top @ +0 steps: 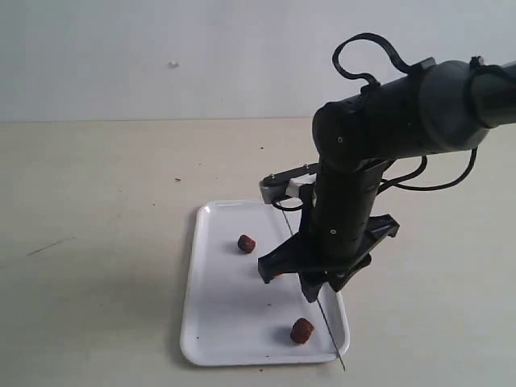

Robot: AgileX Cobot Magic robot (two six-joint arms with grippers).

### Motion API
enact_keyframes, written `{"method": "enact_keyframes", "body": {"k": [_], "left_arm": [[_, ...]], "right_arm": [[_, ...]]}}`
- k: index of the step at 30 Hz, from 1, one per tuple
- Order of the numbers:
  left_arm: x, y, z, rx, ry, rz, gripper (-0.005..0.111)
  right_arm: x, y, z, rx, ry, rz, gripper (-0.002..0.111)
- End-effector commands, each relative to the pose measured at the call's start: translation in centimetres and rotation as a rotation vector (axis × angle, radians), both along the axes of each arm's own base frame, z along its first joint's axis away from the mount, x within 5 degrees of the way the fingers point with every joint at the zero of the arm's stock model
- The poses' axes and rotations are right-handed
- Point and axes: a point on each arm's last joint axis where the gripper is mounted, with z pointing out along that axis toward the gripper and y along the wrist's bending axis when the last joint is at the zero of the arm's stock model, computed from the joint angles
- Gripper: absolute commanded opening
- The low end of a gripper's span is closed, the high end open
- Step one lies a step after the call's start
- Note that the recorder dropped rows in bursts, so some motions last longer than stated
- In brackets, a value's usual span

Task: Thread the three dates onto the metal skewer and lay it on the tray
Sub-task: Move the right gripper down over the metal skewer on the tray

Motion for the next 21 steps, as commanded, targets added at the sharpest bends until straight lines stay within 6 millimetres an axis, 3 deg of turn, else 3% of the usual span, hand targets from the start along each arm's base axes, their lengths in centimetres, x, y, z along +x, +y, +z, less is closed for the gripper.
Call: {"method": "enact_keyframes", "body": {"k": [1, 21], "left_arm": [[0.0, 0.0, 0.1, -0.004, -0.009, 0.003, 0.0], [0.0, 0.0, 0.1, -0.004, -0.009, 0.003, 0.0]], "right_arm": [[0.3, 0.2, 0.1, 0.008, -0.027, -0.005, 0.039], [0.6, 0.5, -2.0, 0.014, 0.006, -0.037, 0.039]]}}
